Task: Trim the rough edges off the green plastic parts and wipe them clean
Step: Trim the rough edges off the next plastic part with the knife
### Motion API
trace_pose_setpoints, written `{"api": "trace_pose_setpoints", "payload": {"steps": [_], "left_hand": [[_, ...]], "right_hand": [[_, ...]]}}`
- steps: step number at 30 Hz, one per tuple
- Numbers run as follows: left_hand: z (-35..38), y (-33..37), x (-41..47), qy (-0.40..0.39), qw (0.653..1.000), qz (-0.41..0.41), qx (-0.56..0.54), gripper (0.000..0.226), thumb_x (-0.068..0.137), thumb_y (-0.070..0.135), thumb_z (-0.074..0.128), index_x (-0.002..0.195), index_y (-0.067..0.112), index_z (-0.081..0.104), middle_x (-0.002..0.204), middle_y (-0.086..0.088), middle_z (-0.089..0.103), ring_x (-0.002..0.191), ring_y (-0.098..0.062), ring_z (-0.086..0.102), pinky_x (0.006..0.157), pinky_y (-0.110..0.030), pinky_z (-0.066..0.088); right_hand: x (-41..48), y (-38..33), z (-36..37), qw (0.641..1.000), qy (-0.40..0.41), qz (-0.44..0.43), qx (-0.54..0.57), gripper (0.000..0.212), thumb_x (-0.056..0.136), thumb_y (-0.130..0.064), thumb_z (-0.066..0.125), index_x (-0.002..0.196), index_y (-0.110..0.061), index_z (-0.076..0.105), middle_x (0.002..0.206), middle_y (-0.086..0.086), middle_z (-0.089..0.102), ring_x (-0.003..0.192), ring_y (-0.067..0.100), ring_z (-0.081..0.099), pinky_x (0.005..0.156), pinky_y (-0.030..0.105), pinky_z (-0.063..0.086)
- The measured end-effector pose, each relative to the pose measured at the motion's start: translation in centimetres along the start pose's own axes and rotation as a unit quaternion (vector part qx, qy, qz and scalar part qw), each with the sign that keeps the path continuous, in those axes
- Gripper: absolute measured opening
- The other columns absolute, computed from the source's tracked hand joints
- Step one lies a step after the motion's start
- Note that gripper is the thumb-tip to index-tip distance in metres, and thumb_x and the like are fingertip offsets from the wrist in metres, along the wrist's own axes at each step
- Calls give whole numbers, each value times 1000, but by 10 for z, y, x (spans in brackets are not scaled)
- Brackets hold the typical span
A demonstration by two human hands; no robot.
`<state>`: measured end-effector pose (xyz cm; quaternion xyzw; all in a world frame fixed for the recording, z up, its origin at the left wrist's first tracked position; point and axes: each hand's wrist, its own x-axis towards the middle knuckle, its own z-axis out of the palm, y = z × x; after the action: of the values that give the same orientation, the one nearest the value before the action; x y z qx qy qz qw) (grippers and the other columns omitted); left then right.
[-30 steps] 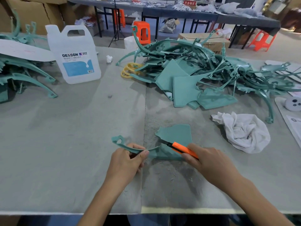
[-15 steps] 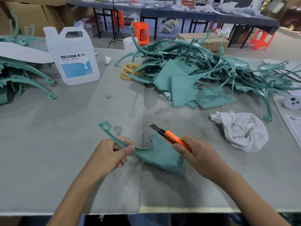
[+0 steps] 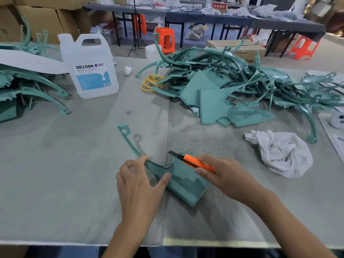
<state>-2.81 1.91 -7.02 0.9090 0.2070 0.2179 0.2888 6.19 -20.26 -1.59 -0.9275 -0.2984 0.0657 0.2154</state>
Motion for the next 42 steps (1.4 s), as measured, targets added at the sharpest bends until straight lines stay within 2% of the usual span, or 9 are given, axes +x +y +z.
{"api": "trace_pose_setpoints", "payload": {"steps": [2, 5, 14, 18, 22, 28, 34, 38, 42], "left_hand": [[4, -3, 3, -19, 998, 24, 47, 63, 75, 59, 75, 129, 38, 50, 131, -13, 42, 119, -31, 37, 99, -47, 39], [7, -3, 8, -59, 995, 31, 80, 52, 79, 61, 70, 126, 43, 57, 125, -8, 47, 115, -24, 34, 95, -45, 36], [9, -4, 5, -51, 996, 21, 63, 44, 80, 60, 69, 119, 44, 59, 118, -2, 45, 113, -24, 40, 94, -45, 36], [9, -5, 6, -48, 997, 33, 48, 38, 79, 61, 68, 114, 48, 56, 110, 9, 32, 112, -20, 39, 92, -44, 35], [10, -5, 6, -46, 997, 34, 47, 38, 79, 61, 69, 113, 48, 57, 109, 9, 31, 111, -19, 39, 91, -44, 35], [10, -6, 5, -40, 998, 31, 48, 39, 79, 61, 68, 113, 47, 56, 108, 9, 29, 109, -19, 40, 89, -44, 35], [9, -4, 5, -50, 997, 18, 50, 40, 79, 62, 68, 114, 46, 58, 107, 7, 35, 109, -22, 43, 92, -44, 35], [7, -2, 5, -48, 998, 13, 50, 42, 78, 65, 68, 114, 46, 58, 103, 6, 37, 102, -22, 43, 91, -41, 34], [6, 0, 5, -58, 997, -3, 45, 43, 77, 68, 67, 113, 45, 58, 96, 4, 42, 97, -22, 42, 90, -39, 33]], "right_hand": [[0, 0, -3, 1000, -11, -5, -10, 23, 101, -51, 52, 117, -36, 60, 70, -18, 54, 71, -7, 52, 64, 15, 36], [2, 1, -7, 999, -29, 0, -36, 22, 101, -51, 52, 113, -34, 60, 68, -13, 53, 64, 0, 50, 61, 18, 35], [0, 0, -10, 996, -56, 15, -75, 23, 101, -51, 50, 114, -35, 61, 71, -9, 56, 65, 11, 51, 68, 35, 45], [5, 0, -8, 995, -58, 37, -79, 21, 102, -48, 49, 108, -32, 61, 72, -11, 55, 67, 12, 50, 63, 33, 40], [18, -1, -12, 990, -61, 59, -116, 23, 104, -48, 43, 104, -29, 57, 80, -7, 60, 74, 21, 57, 67, 36, 45], [10, -5, -13, 990, -60, 30, -123, 22, 102, -52, 43, 105, -34, 55, 72, -9, 57, 64, 8, 54, 56, 30, 38], [11, -12, -4, 989, -21, 66, -128, 24, 104, -51, 41, 109, -31, 53, 78, -9, 56, 77, 22, 60, 68, 37, 48], [0, -28, 15, 994, 16, 99, -36, 24, 104, -51, 40, 102, -29, 51, 87, -6, 59, 82, 26, 57, 69, 39, 40], [-1, -40, 22, 990, 25, 123, -64, 25, 107, -47, 36, 104, -26, 49, 99, -2, 61, 94, 30, 59, 69, 39, 35]]}}
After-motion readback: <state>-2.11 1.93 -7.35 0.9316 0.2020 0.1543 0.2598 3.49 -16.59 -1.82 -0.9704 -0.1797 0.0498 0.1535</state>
